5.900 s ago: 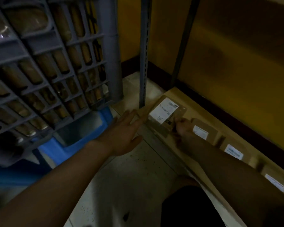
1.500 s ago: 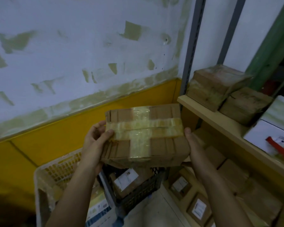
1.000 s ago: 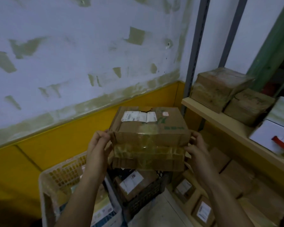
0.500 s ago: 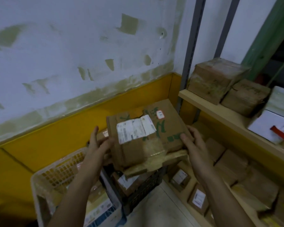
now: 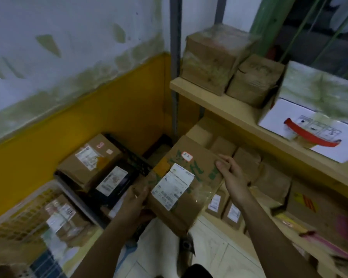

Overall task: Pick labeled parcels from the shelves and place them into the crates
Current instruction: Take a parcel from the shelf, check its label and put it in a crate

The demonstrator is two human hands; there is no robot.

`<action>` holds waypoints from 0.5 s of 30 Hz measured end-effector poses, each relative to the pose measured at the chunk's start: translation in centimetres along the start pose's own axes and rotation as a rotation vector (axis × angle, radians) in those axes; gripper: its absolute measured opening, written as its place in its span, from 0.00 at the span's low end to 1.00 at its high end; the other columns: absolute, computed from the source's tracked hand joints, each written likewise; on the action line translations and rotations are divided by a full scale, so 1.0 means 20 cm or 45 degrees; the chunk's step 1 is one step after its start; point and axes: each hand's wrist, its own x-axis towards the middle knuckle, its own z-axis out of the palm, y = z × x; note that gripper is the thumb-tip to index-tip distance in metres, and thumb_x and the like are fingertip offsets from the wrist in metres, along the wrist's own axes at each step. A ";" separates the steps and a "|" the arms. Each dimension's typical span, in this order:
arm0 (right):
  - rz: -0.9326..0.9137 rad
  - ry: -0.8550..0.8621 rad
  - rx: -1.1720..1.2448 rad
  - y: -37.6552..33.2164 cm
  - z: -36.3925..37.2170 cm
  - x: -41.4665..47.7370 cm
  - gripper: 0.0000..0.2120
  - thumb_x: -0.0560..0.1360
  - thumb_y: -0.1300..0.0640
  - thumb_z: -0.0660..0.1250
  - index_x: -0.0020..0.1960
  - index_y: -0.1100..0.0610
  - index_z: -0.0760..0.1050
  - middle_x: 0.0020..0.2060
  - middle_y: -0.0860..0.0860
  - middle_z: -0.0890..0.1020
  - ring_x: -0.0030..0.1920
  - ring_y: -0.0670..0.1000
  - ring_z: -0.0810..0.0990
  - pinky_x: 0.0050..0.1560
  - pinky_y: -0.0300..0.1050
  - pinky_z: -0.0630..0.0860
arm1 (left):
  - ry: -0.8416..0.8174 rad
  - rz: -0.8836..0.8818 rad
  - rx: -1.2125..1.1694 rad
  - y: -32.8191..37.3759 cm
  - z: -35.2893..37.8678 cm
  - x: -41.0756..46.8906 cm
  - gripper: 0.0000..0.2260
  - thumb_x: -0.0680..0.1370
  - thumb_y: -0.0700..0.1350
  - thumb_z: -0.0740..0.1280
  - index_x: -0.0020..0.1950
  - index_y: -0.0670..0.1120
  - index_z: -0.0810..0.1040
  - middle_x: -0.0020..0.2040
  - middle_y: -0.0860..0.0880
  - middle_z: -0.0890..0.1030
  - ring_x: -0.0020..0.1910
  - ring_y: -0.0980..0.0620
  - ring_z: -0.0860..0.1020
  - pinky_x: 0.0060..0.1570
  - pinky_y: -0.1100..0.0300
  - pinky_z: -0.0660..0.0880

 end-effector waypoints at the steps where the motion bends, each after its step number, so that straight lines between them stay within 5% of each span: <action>1: 0.012 0.007 -0.018 0.02 0.00 0.04 0.13 0.83 0.56 0.63 0.67 0.55 0.72 0.54 0.47 0.81 0.51 0.42 0.84 0.45 0.33 0.79 | 0.014 0.012 -0.018 -0.01 0.04 0.04 0.16 0.82 0.48 0.65 0.69 0.46 0.70 0.59 0.41 0.81 0.55 0.38 0.81 0.49 0.40 0.81; 5: 0.096 0.115 0.001 0.09 -0.07 0.25 0.25 0.82 0.45 0.64 0.77 0.46 0.63 0.72 0.47 0.71 0.70 0.49 0.72 0.71 0.54 0.71 | 0.053 0.072 -0.037 0.05 0.14 0.22 0.19 0.83 0.50 0.63 0.74 0.48 0.65 0.62 0.40 0.81 0.53 0.40 0.84 0.44 0.44 0.83; 8: 0.187 0.133 -0.011 0.12 -0.14 0.40 0.24 0.83 0.46 0.62 0.78 0.45 0.62 0.72 0.46 0.69 0.70 0.52 0.71 0.71 0.57 0.70 | 0.106 0.170 0.015 0.18 0.24 0.34 0.14 0.85 0.47 0.60 0.70 0.49 0.63 0.60 0.41 0.78 0.49 0.43 0.83 0.32 0.54 0.82; 10: 0.222 0.102 -0.103 0.13 -0.18 0.49 0.25 0.84 0.49 0.61 0.79 0.49 0.61 0.70 0.48 0.69 0.69 0.52 0.71 0.65 0.49 0.70 | 0.146 0.233 0.144 0.28 0.32 0.43 0.15 0.86 0.47 0.59 0.71 0.47 0.62 0.61 0.42 0.75 0.49 0.47 0.80 0.29 0.58 0.81; 13: 0.131 0.041 -0.538 0.22 -0.27 0.63 0.22 0.82 0.57 0.65 0.75 0.57 0.65 0.64 0.52 0.74 0.67 0.57 0.74 0.57 0.43 0.72 | 0.123 0.253 0.286 0.37 0.42 0.60 0.16 0.85 0.50 0.60 0.70 0.49 0.61 0.65 0.43 0.72 0.51 0.46 0.80 0.37 0.51 0.83; 15: 0.177 -0.089 -0.963 0.32 -0.35 0.72 0.28 0.79 0.53 0.67 0.76 0.55 0.63 0.72 0.57 0.69 0.72 0.62 0.69 0.66 0.54 0.72 | 0.124 0.237 0.332 0.40 0.48 0.69 0.15 0.85 0.51 0.61 0.68 0.51 0.61 0.66 0.43 0.72 0.52 0.42 0.82 0.43 0.44 0.83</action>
